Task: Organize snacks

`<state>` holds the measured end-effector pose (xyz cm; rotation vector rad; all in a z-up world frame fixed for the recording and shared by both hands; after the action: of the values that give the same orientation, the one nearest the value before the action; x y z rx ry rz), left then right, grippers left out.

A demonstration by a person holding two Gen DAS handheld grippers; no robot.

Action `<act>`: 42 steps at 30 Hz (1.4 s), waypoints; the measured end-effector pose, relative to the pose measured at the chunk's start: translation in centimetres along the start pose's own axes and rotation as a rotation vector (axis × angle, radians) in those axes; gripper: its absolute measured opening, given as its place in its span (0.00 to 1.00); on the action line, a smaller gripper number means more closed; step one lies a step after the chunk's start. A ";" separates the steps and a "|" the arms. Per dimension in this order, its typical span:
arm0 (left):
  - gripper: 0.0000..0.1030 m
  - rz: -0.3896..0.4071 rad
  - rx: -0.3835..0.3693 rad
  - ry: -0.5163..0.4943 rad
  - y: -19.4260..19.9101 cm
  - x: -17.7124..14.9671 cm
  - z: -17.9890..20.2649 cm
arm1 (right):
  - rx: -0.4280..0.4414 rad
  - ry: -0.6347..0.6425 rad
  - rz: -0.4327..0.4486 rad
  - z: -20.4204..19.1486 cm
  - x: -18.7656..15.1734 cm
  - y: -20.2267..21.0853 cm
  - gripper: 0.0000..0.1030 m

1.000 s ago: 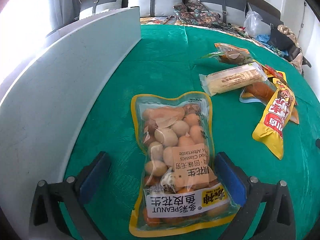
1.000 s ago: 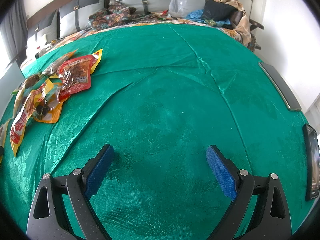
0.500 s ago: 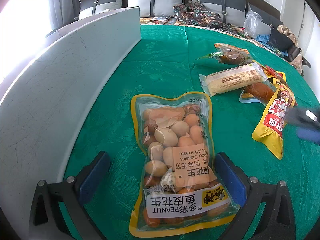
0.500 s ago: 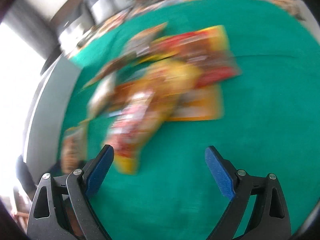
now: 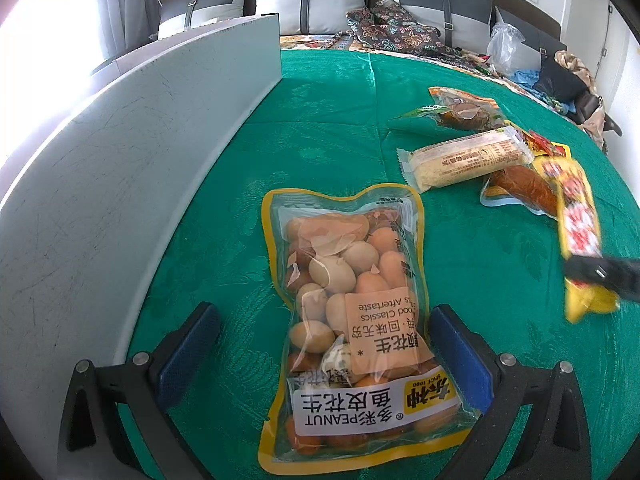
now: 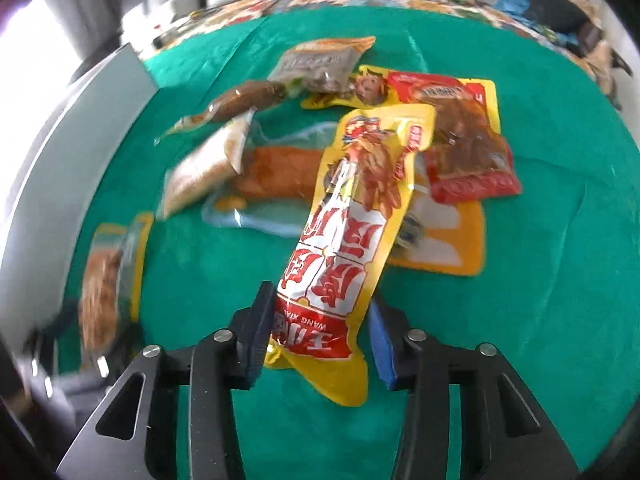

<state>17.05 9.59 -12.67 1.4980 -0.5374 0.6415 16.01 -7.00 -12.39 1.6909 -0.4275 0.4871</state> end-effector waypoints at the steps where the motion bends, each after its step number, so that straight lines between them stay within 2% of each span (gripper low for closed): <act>1: 1.00 0.000 0.000 0.000 0.0 0.0 0.0 | 0.024 0.014 -0.016 0.9 -0.3 0.5 0.44; 3: 1.00 0.000 -0.001 0.000 0.0 0.0 0.0 | 0.088 0.035 -0.054 2.7 -0.7 1.7 0.44; 7: 1.00 0.000 -0.001 0.000 0.0 0.0 0.0 | 0.160 0.117 -0.133 5.9 -2.6 4.1 0.44; 10: 1.00 0.000 -0.001 0.000 0.0 0.0 0.0 | 0.108 0.221 -0.140 8.4 -4.2 5.9 0.44; 12: 1.00 0.000 -0.001 0.000 -0.1 0.0 0.0 | 0.053 0.292 -0.105 9.9 -5.4 6.6 0.48; 15: 1.00 0.000 -0.001 0.001 -0.1 0.0 0.0 | -0.006 0.359 0.006 11.2 -7.0 7.4 0.74; 18: 1.00 0.000 -0.001 0.000 0.0 0.0 0.0 | 0.013 0.323 0.123 12.0 -8.3 7.7 0.81; 20: 1.00 0.001 -0.001 0.000 0.0 0.0 0.0 | 0.026 0.260 0.172 13.3 -8.7 7.9 0.85; 22: 1.00 0.001 -0.001 0.000 0.0 0.0 0.0 | 0.018 0.252 0.206 12.8 -8.2 7.5 0.89; 42: 1.00 0.001 -0.002 0.000 -0.1 -0.1 0.0 | 0.012 0.242 0.215 12.3 -7.5 6.8 0.90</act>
<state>17.07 9.61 -12.77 1.4962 -0.5381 0.6419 7.13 -20.16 -12.65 1.5809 -0.4303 0.8434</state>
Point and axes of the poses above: each gripper's, at about its wrist camera, not at the fingertips, and y roughly against the way its jaws point, z to its right, x to its top, the point moved 2 cm from there along -y, roughly the way its jaws point, and after that the axes turned 9 degrees about z, right-handed, at the moved point
